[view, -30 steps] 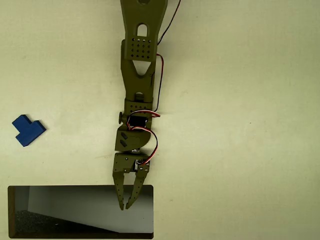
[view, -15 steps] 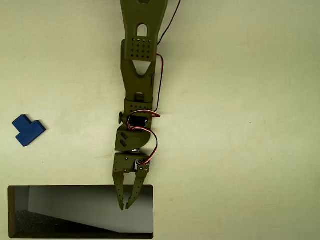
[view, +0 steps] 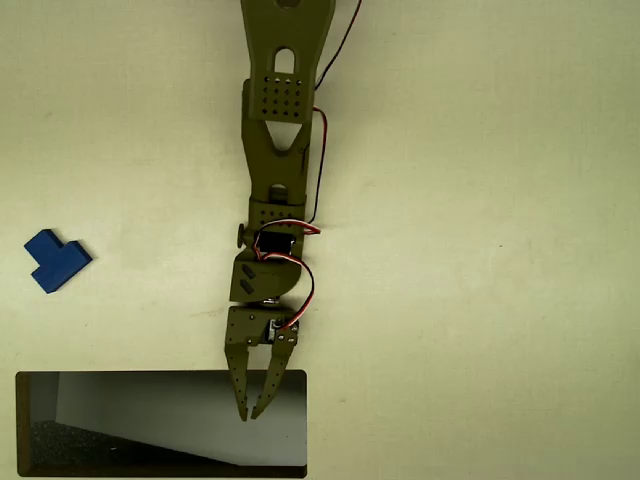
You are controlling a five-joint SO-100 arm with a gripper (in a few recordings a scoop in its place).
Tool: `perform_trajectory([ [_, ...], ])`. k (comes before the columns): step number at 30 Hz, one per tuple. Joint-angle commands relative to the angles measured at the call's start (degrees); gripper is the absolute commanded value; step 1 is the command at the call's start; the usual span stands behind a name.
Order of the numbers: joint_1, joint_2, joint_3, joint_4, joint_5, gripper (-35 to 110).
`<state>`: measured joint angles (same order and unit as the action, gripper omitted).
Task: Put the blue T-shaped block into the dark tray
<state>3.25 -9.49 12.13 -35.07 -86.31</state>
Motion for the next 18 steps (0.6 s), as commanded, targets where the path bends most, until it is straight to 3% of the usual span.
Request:
perform_trajectory([
  [1, -0.7, 1.1, -11.7, 11.5, 2.7, 0],
  [3, -0.5, 9.9, -14.6, 27.2, 6.4, 0],
  [6, 1.1, 30.8, -5.3, 44.8, 11.1, 0],
  [10, 5.0, 48.7, -3.8, 78.1, 13.3, 0],
  [14, 9.5, 62.4, 0.3, 106.4, 11.0, 0],
  [18, 18.6, 71.9, 10.4, 131.8, -2.5, 0],
])
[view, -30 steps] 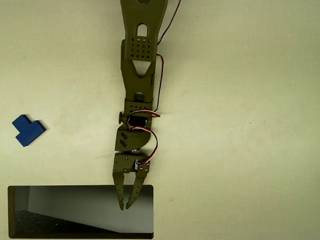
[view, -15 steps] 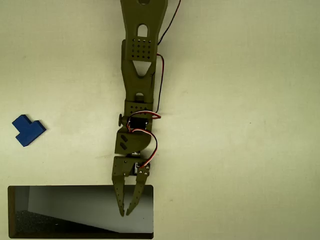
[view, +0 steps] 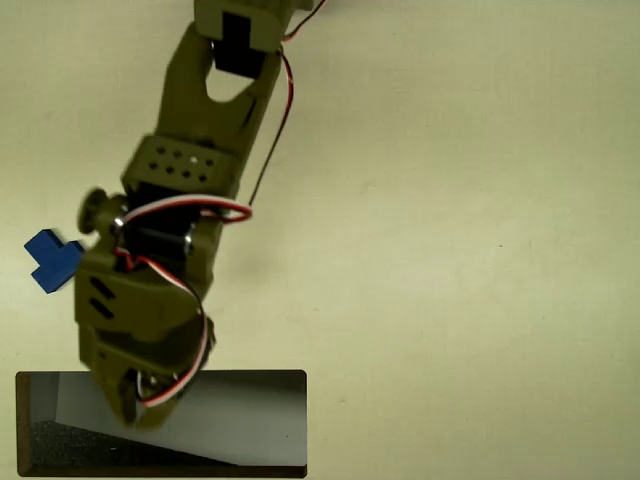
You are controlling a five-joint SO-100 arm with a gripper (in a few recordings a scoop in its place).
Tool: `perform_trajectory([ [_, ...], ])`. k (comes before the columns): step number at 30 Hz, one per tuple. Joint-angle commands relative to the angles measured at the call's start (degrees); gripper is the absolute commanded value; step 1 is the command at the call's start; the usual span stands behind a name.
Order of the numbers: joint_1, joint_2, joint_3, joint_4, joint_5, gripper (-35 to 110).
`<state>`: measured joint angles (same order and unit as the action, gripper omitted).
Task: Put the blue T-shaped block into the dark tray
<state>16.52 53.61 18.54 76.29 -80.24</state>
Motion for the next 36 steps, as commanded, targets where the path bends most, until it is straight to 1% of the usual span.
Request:
perform_trajectory([
  [1, 8.9, 10.7, 9.7, 22.2, -12.4, 0],
  [3, 17.0, 13.4, 22.8, 20.5, -23.6, 0],
  [5, 24.4, 11.8, 28.9, 14.3, -35.0, 0],
  [6, 27.7, 9.6, 29.5, 10.9, -40.9, 0],
  [10, 36.9, -3.1, 25.0, -3.2, -58.1, 0],
  [13, 39.9, -12.2, 18.2, -11.0, -65.0, 0],
  [16, 39.5, -18.7, 14.6, -20.6, -64.1, 0],
  [19, 37.8, -25.3, 7.4, -24.7, -61.0, 0],
  [22, 36.1, -28.3, 4.7, -27.2, -58.9, 0],
  [36, 27.1, -32.3, 1.5, -30.7, -51.3, 0],
])
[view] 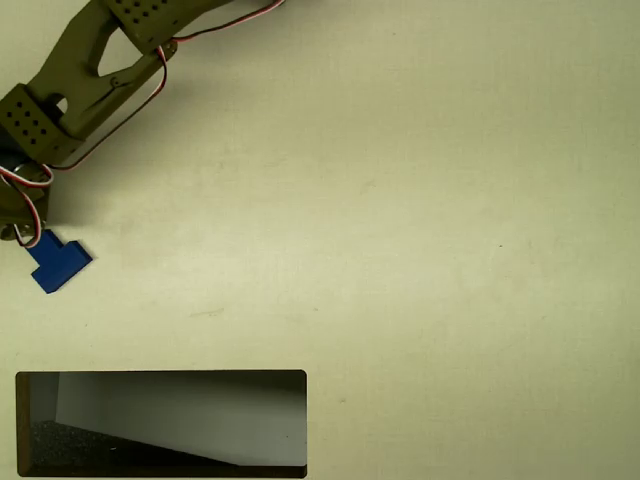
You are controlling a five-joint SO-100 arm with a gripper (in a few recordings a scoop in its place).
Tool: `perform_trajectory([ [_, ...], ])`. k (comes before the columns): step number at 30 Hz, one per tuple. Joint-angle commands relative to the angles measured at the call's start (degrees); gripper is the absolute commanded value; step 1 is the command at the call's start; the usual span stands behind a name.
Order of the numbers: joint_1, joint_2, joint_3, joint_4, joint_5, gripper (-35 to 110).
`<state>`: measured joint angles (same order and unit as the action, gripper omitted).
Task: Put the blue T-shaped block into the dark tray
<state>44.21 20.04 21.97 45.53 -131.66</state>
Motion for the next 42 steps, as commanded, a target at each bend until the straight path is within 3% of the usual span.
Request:
perform_trajectory([
  [1, -1.2, 1.3, -1.8, 0.3, 0.3, 0],
  [35, -24.3, -1.6, -4.4, 2.3, 16.3, 0],
  [39, -21.9, -0.5, -5.7, 6.8, 14.9, 0],
  [42, -18.8, 2.5, -5.4, 16.2, 11.3, 0],
])
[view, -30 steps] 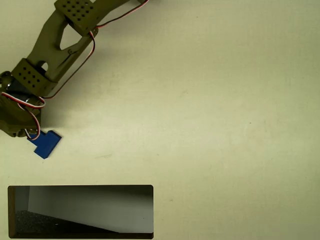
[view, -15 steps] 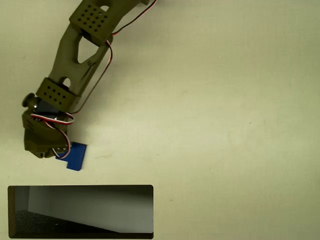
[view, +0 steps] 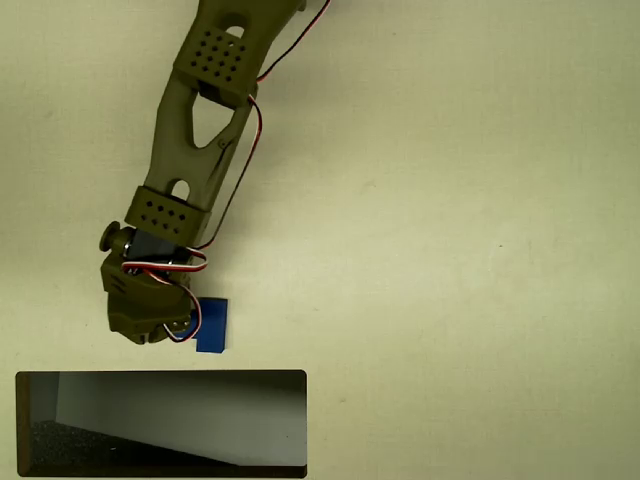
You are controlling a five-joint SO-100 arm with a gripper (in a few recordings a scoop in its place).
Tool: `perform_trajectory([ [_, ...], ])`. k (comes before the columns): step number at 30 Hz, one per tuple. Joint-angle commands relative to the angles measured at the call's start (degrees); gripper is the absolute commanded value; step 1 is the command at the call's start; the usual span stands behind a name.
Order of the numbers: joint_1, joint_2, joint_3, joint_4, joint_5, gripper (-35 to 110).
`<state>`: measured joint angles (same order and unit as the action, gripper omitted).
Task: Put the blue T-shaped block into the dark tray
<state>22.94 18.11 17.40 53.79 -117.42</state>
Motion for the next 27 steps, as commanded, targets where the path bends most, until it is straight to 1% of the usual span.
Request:
perform_trajectory([
  [1, 3.2, 5.7, -1.1, 12.2, -2.9, 0],
  [6, 3.6, 11.6, -6.2, 40.5, 1.9, 0],
  [9, 1.1, 16.5, -0.5, 46.8, 5.2, 0],
  [11, -1.7, 18.8, 4.4, 46.8, 7.9, 0],
  [16, -7.6, 15.2, 1.4, 46.8, 14.0, 0],
  [21, -8.8, 10.3, -3.1, 44.8, 14.5, 0],
  [27, -8.6, 6.4, -5.4, 36.5, 14.3, 0],
])
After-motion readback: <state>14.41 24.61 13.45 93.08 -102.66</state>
